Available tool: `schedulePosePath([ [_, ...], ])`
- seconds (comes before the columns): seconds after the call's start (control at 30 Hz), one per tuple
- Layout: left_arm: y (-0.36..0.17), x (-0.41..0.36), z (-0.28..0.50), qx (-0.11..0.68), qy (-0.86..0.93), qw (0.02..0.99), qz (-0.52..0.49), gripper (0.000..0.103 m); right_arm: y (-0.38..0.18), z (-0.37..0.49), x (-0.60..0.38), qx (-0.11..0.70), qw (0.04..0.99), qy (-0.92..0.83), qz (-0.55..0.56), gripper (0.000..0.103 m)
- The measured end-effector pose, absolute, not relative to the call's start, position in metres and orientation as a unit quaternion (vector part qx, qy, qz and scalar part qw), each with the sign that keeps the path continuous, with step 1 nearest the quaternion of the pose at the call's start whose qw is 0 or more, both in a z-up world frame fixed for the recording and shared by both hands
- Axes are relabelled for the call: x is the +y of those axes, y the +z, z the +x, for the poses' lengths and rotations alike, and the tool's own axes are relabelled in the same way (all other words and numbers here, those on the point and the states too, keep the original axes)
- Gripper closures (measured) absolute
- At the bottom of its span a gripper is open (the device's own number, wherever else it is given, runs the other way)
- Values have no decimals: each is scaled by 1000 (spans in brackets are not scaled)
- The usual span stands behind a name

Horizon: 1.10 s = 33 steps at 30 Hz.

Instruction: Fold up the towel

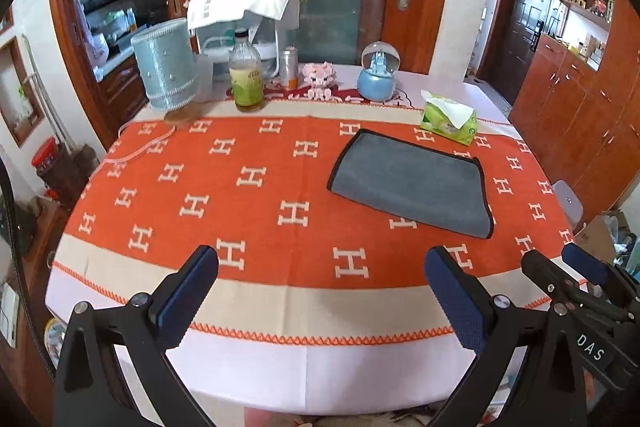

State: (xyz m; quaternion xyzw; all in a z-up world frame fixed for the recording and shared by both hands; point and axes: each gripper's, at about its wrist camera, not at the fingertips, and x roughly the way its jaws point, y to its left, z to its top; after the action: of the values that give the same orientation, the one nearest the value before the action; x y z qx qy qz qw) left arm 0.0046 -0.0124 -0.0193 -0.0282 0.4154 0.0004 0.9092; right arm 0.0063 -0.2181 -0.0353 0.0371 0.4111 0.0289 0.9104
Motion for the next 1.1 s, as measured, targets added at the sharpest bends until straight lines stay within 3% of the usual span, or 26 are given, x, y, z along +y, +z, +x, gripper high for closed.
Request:
schedulePosePath([
  [1.1,-15,-13,-3,424,6,906,-15,1,-28,-6,-209,402,915,21,18,34],
])
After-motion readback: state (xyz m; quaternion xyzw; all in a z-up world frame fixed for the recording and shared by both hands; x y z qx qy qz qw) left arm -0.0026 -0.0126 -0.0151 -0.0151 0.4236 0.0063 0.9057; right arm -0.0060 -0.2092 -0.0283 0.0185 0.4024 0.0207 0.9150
